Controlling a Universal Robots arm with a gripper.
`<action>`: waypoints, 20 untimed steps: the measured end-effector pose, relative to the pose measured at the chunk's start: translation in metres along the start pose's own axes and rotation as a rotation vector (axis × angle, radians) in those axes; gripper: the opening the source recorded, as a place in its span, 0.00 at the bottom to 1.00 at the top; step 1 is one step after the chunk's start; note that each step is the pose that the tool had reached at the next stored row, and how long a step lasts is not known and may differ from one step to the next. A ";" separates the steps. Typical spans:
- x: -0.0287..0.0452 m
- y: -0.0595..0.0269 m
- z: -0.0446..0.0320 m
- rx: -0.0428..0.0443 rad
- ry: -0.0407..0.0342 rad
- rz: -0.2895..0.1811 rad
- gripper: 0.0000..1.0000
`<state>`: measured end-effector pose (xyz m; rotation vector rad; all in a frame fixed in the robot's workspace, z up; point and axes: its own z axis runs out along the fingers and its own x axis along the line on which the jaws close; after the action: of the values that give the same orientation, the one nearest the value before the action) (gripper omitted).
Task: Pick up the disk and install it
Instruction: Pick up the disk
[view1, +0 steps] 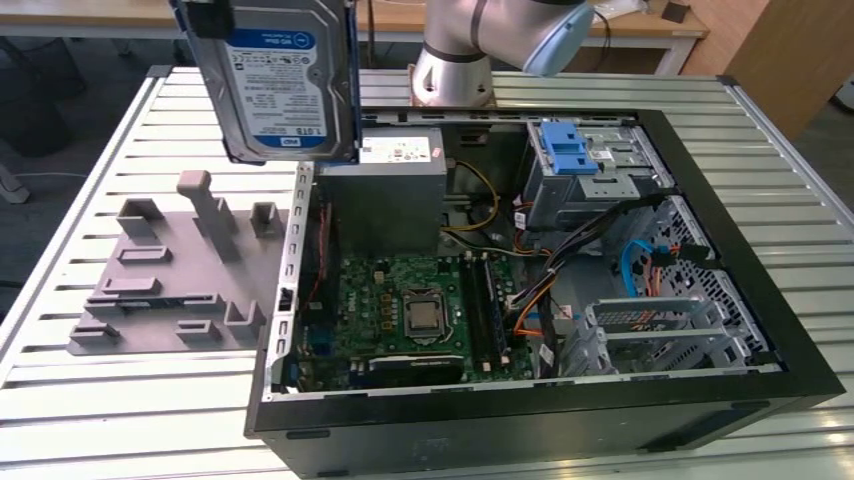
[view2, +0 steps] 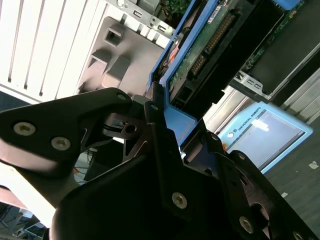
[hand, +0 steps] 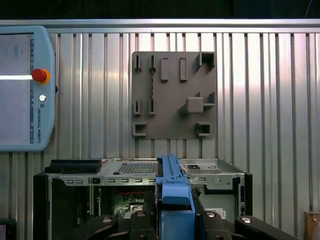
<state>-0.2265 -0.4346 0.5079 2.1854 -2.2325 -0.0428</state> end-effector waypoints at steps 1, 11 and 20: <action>0.0000 -0.0013 0.0000 0.0000 0.0000 0.000 0.36; -0.0004 -0.0186 -0.0003 0.0000 -0.0001 0.000 0.36; -0.0006 -0.0303 -0.0005 0.0000 -0.0001 0.000 0.36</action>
<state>-0.1962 -0.4346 0.5075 2.1855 -2.2326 -0.0428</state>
